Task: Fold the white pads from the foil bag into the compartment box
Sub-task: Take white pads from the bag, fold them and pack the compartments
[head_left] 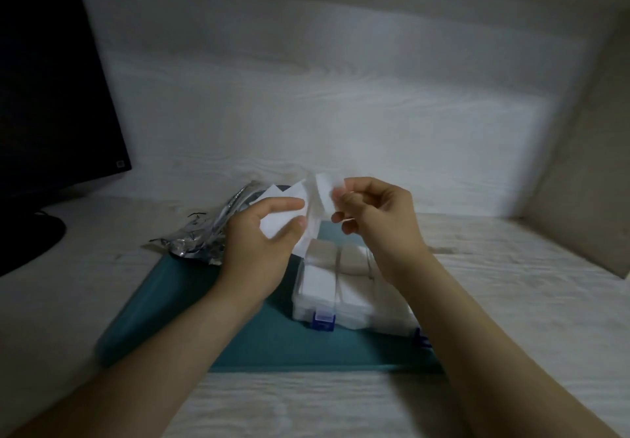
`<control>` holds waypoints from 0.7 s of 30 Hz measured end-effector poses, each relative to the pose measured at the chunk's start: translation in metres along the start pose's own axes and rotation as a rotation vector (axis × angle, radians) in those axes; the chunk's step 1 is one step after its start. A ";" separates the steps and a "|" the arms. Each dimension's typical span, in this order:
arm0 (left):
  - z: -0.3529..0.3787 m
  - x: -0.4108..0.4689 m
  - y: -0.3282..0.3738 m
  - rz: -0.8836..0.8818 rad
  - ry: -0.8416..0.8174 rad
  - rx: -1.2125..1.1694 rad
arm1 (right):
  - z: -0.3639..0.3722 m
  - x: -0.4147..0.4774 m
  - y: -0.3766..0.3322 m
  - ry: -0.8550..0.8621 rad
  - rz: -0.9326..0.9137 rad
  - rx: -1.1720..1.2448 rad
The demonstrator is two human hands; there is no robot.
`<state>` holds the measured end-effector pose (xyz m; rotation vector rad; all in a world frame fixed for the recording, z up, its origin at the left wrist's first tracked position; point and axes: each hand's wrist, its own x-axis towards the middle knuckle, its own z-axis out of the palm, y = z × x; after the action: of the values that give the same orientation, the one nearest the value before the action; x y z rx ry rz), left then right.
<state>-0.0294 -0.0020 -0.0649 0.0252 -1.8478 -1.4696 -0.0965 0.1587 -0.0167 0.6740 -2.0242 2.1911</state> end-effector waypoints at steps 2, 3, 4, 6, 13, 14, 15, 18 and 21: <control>0.000 0.002 -0.002 -0.064 -0.007 -0.055 | 0.001 -0.003 0.003 0.016 0.057 0.013; 0.000 0.003 -0.003 -0.099 -0.017 -0.097 | 0.001 -0.005 0.004 0.017 0.088 0.035; 0.001 0.004 -0.004 -0.131 -0.023 -0.145 | 0.001 -0.007 0.004 0.005 0.119 0.069; 0.001 0.004 -0.004 -0.189 -0.027 -0.232 | 0.001 -0.013 0.003 -0.045 0.185 0.135; 0.000 0.001 0.008 -0.297 -0.160 -0.385 | 0.005 -0.020 0.002 -0.021 0.133 0.002; -0.001 0.001 0.010 -0.296 -0.182 -0.403 | 0.005 -0.020 0.002 -0.011 0.100 -0.028; -0.001 0.000 0.011 -0.289 -0.198 -0.402 | 0.005 -0.020 0.002 -0.007 0.065 -0.057; -0.001 -0.001 0.009 -0.242 -0.191 -0.322 | 0.005 -0.019 0.004 -0.021 -0.017 -0.127; 0.000 0.001 0.006 -0.269 -0.154 -0.316 | 0.005 -0.016 0.007 -0.025 -0.056 -0.172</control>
<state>-0.0274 -0.0008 -0.0597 0.0077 -1.7605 -1.9881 -0.0833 0.1567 -0.0289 0.7309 -2.1469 1.9591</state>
